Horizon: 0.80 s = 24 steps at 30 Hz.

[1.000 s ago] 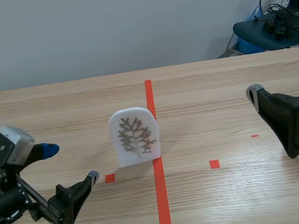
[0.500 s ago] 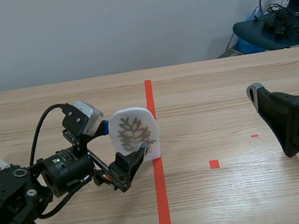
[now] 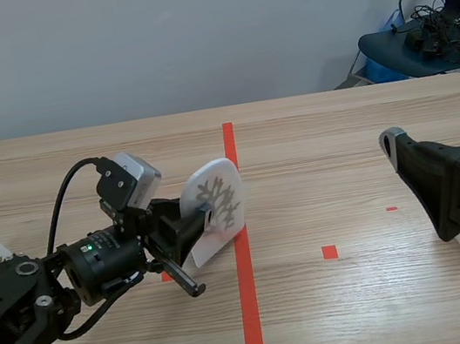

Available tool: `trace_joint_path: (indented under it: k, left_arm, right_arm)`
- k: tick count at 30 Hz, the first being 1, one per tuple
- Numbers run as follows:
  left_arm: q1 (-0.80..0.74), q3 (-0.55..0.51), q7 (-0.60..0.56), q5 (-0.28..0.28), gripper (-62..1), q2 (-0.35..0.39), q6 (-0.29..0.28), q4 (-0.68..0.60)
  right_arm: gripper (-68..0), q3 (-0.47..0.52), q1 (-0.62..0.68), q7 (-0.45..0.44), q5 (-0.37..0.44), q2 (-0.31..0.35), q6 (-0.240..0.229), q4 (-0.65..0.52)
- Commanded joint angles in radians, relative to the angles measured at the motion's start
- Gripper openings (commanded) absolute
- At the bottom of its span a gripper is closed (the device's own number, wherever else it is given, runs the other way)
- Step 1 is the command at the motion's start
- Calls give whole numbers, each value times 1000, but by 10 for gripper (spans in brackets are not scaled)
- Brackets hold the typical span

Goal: Do the leaf sorting experiment

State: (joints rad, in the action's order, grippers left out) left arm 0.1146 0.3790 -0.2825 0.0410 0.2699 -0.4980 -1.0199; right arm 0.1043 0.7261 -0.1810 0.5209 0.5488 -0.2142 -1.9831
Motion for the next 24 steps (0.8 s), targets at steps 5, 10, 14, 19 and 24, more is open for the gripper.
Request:
trace_joint_path:
  k: [5,10,14,19,24]
  left_arm:
    - [-141,-150,107,177,-569,62,-13,-290]
    - [-277,-344,127,318,-568,75,68,-344]
    - [-336,-451,126,378,-568,75,149,-321]
    - [-329,-495,121,391,-568,85,231,-237]
    - [-280,-498,70,398,-568,94,276,-123]
  right_arm:
    - [4,0,-14,-11,4,5,5,-2]
    - [4,0,-14,-11,4,5,5,-2]
    - [4,0,-14,-11,4,5,5,-2]
    - [4,0,-14,-11,4,5,5,-2]
    - [4,0,-14,-11,4,5,5,-2]
